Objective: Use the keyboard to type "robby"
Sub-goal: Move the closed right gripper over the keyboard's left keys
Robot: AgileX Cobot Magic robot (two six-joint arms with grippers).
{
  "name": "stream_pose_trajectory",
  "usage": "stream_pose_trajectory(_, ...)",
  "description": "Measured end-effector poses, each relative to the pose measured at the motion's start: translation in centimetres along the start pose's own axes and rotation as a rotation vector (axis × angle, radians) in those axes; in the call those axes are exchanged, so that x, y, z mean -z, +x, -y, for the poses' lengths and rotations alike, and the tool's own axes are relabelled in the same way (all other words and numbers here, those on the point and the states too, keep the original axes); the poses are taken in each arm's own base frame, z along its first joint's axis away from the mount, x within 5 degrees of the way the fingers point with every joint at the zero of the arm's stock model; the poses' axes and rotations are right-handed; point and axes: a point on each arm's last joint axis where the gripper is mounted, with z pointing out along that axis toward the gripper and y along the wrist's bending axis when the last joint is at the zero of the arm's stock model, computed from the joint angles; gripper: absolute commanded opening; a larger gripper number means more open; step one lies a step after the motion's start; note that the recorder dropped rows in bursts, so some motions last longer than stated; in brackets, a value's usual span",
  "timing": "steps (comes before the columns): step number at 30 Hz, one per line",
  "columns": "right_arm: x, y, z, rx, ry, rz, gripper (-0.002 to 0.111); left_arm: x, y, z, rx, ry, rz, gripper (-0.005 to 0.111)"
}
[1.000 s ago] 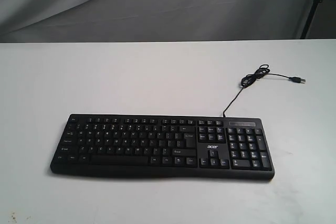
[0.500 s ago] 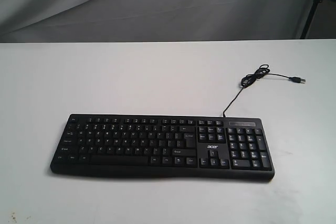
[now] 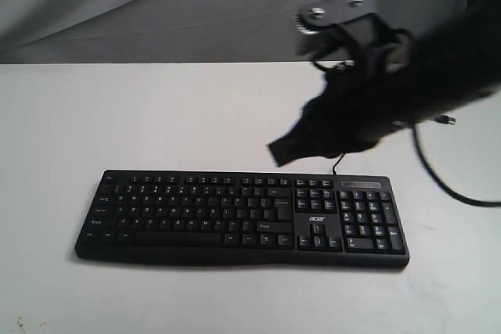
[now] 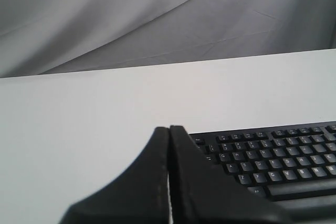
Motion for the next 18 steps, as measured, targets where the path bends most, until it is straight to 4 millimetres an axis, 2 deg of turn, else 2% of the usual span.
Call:
stream_pose_trajectory(1,-1.1,-1.2,-0.8,0.026,-0.053,-0.013,0.000,0.0,0.0,0.0,0.000,0.000,0.000,0.000)
stream_pose_trajectory(3,-5.0,-4.4,-3.1,0.130,-0.160,-0.025,0.000,0.0,0.0,0.0,0.000,0.000,0.000,0.000)
stream_pose_trajectory(5,-8.0,-6.0,-3.9,0.192,-0.180,-0.040,0.000,0.0,0.0,0.0,0.000,0.000,0.000,0.000)
stream_pose_trajectory(9,-13.6,-7.4,-5.0,0.215,-0.182,-0.087,0.000,0.0,0.0,0.0,0.000,0.000,0.000,0.000)
stream_pose_trajectory(13,-16.0,-7.8,-5.8,0.278,-0.142,-0.106,0.000,0.0,0.0,0.0,0.000,0.000,0.000,0.000)
stream_pose_trajectory(18,-18.7,-7.4,-6.2,0.309,-0.116,-0.101,0.000,0.0,0.0,0.0,0.000,0.000,0.000,0.000)
